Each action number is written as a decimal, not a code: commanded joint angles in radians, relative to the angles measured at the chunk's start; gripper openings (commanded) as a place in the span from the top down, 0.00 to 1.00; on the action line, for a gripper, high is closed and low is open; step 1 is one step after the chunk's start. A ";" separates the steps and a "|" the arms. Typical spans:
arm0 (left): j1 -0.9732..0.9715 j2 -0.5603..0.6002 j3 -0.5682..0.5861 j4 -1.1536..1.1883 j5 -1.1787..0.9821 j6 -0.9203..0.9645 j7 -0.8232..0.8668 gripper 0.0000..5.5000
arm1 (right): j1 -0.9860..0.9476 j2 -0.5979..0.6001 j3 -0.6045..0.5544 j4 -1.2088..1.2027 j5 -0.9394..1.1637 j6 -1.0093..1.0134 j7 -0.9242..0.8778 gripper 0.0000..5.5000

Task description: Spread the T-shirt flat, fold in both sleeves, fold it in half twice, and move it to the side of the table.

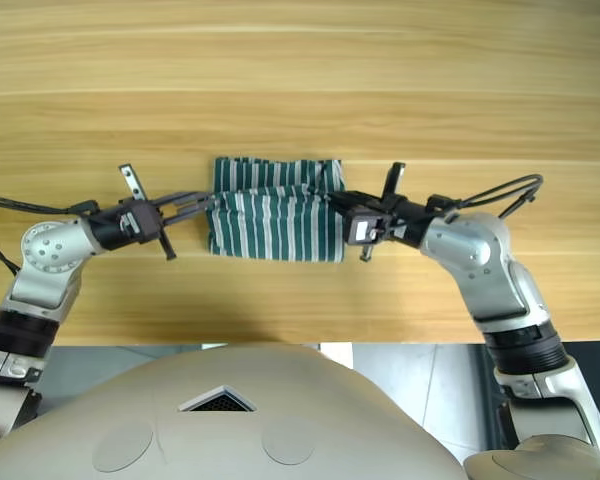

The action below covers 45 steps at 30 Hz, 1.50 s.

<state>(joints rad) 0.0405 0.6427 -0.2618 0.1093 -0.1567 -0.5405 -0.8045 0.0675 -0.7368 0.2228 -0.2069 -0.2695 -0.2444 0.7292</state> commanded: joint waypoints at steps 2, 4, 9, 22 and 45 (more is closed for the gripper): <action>-0.083 -0.070 0.023 0.096 0.050 0.041 0.047 1.00 | -0.123 0.074 0.061 0.122 -0.092 0.019 -0.054 0.98; -0.116 -0.095 0.023 0.142 0.087 0.049 0.076 1.00 | -0.159 0.104 0.085 0.165 -0.121 0.020 -0.070 0.98; -0.201 -0.157 0.006 0.276 0.184 0.037 0.135 1.00 | -0.203 0.145 0.104 0.247 -0.171 0.030 -0.132 0.98; -0.496 -0.282 -0.047 0.726 0.457 -0.004 0.389 1.00 | -0.253 0.193 0.116 0.365 -0.266 0.115 -0.242 0.98; -0.868 -0.443 0.141 1.190 0.353 0.048 0.522 0.45 | -0.492 0.410 -0.273 0.925 0.350 0.096 -0.261 0.39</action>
<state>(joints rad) -0.8018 0.1910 -0.1470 1.2893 0.2170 -0.5160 -0.3079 -0.3637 -0.3395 -0.0077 0.6586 0.0272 -0.1610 0.4490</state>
